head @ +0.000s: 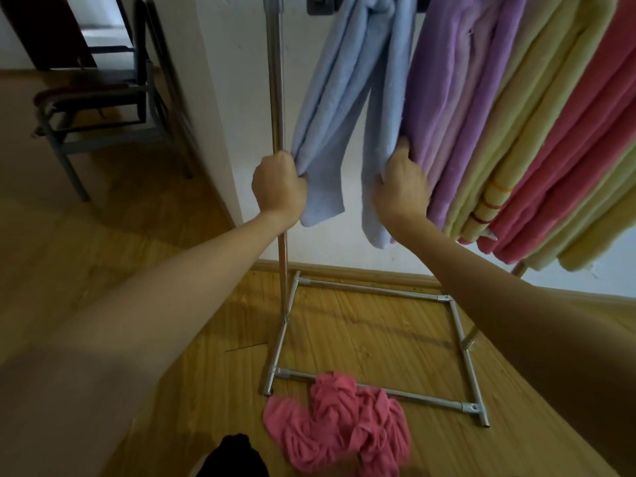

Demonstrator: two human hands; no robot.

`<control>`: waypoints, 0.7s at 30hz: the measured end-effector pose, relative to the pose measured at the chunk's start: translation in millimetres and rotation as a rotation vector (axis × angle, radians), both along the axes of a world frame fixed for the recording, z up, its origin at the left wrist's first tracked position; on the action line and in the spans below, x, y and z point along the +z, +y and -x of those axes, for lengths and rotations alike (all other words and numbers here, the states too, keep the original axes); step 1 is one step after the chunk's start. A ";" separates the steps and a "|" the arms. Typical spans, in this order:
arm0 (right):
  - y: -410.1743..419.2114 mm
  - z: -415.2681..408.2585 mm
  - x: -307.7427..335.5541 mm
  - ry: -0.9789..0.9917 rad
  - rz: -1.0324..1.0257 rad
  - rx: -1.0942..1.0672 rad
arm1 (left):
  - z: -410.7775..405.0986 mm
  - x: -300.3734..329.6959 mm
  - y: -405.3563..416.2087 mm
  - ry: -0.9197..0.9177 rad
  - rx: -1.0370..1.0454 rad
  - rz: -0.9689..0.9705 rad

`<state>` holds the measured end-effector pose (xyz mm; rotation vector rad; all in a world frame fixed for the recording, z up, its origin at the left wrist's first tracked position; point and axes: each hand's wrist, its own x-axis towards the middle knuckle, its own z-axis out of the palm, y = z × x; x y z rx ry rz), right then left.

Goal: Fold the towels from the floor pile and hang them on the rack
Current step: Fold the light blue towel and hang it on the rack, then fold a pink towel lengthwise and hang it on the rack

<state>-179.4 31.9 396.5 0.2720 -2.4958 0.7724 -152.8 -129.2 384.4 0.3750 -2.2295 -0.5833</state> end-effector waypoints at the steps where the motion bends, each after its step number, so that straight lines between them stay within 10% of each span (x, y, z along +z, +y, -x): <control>1: 1.1 -0.5 -3.0 0.000 -0.028 0.020 | 0.3 -2.7 5.1 0.001 -0.008 -0.013; 10: 17.1 -4.6 -56.5 -0.053 -0.001 0.244 | -17.3 -66.9 44.4 -0.046 -0.329 -0.209; 21: 87.7 -45.8 -265.7 -0.613 -0.337 0.352 | -83.0 -275.9 36.1 -0.772 -0.228 -0.232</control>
